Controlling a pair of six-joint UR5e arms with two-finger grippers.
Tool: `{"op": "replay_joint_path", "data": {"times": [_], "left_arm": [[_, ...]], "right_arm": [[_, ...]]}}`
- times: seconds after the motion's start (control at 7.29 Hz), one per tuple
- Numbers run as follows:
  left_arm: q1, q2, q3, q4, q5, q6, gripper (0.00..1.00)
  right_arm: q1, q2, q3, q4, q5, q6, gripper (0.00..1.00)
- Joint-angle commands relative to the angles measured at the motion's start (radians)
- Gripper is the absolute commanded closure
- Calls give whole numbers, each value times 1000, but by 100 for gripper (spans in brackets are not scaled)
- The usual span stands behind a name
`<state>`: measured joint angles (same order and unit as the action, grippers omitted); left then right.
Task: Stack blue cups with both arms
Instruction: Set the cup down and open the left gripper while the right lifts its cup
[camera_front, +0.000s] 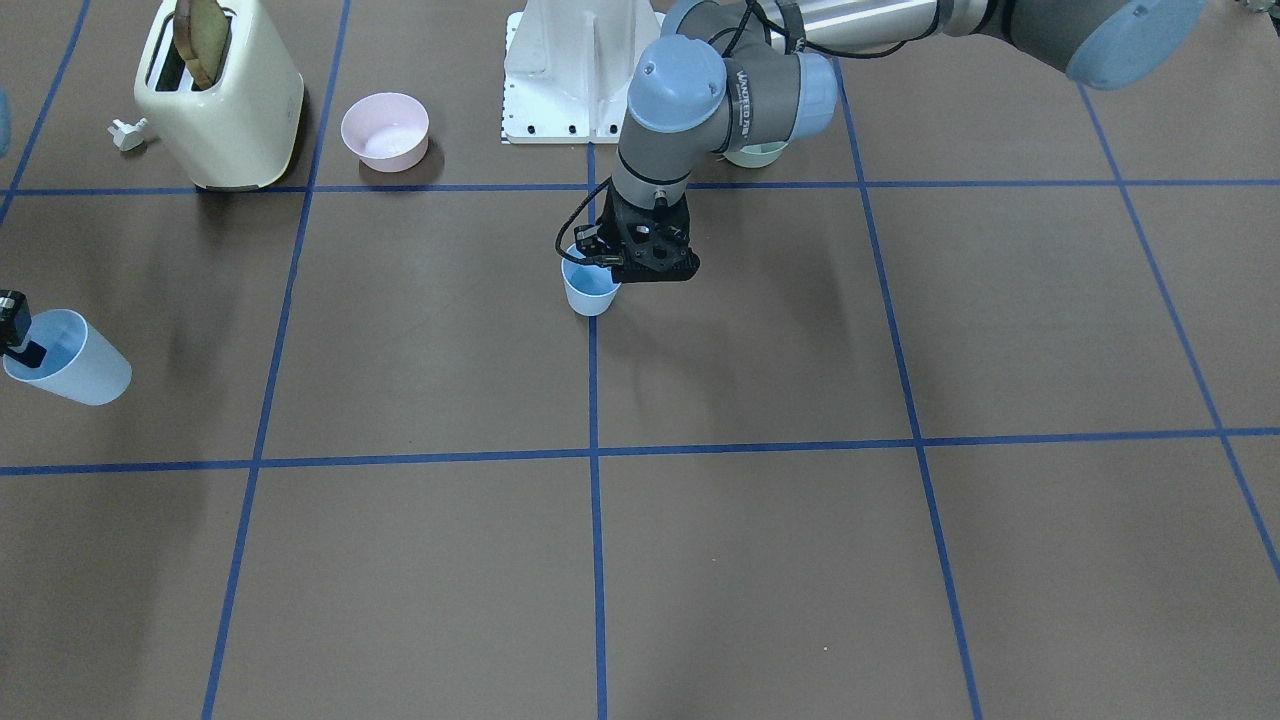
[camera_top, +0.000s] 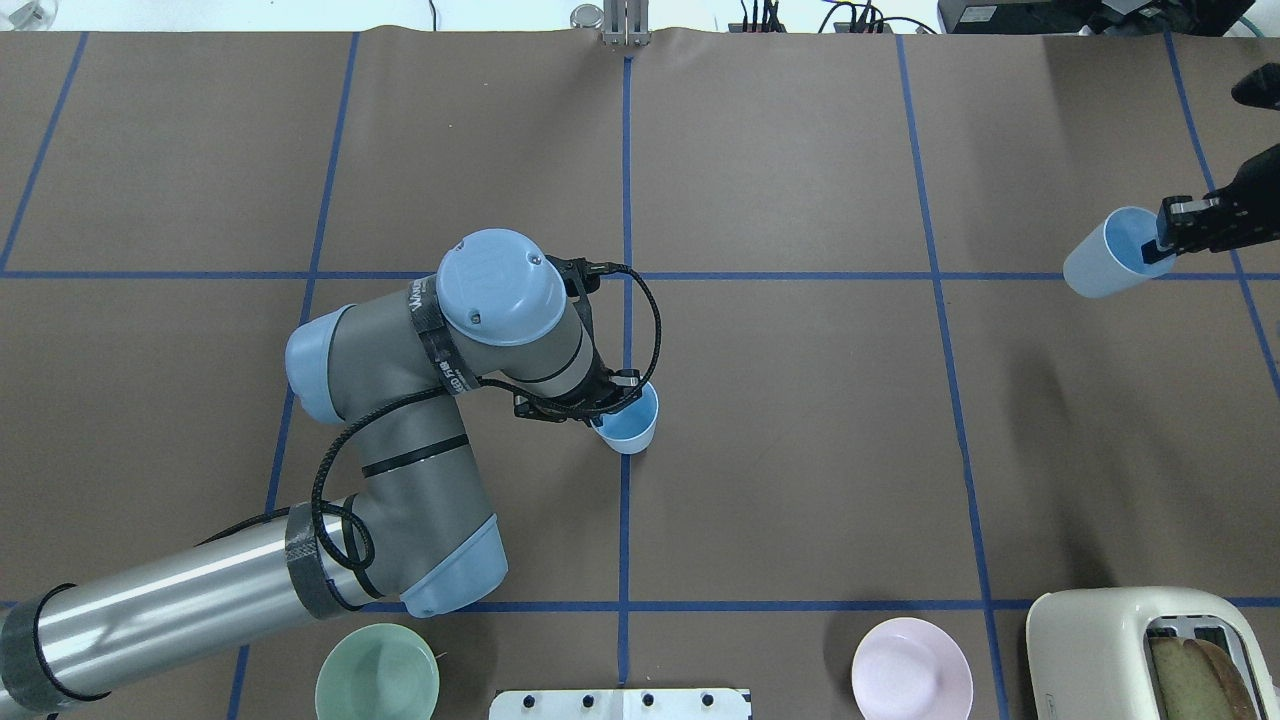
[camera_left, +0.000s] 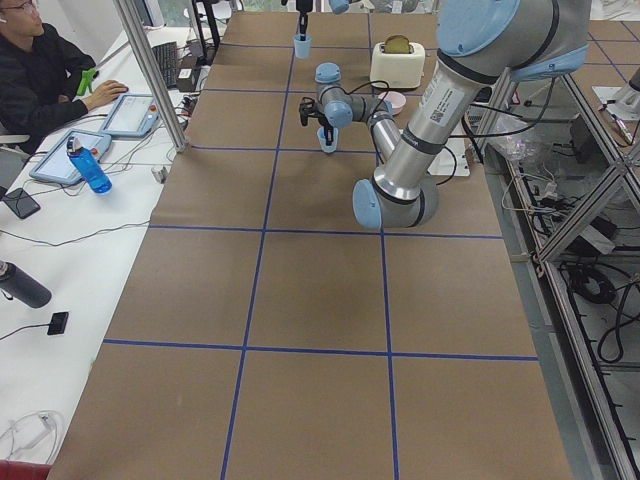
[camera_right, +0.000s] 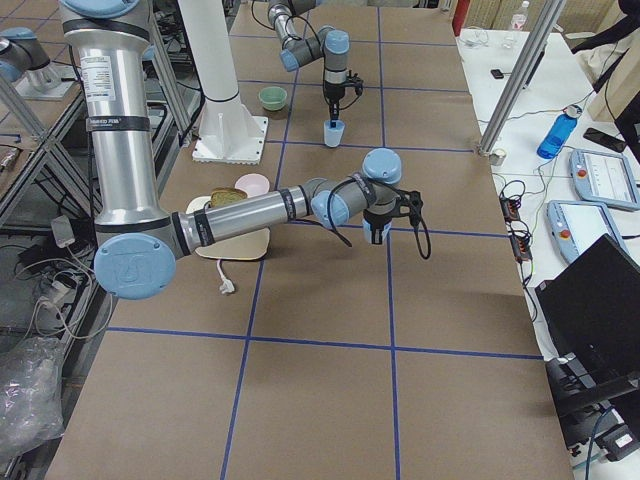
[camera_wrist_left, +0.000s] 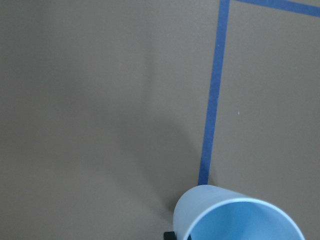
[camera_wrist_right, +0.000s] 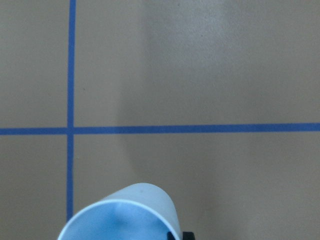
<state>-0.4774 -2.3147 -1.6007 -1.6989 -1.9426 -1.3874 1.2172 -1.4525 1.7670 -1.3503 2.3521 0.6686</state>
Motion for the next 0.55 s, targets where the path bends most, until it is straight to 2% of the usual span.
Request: {"op": "replay_joint_path", "data": {"times": [0.0, 0.27, 0.41], "left_arm": [[6, -2, 8, -2, 4, -2, 100], [6, 1, 16, -22, 16, 5, 100], [6, 5, 18, -48, 16, 7, 80]], "right_arm": [[14, 101, 25, -145, -1, -1, 100], [24, 177, 41, -246, -2, 0, 100], [24, 195, 64, -286, -2, 0, 100]]}}
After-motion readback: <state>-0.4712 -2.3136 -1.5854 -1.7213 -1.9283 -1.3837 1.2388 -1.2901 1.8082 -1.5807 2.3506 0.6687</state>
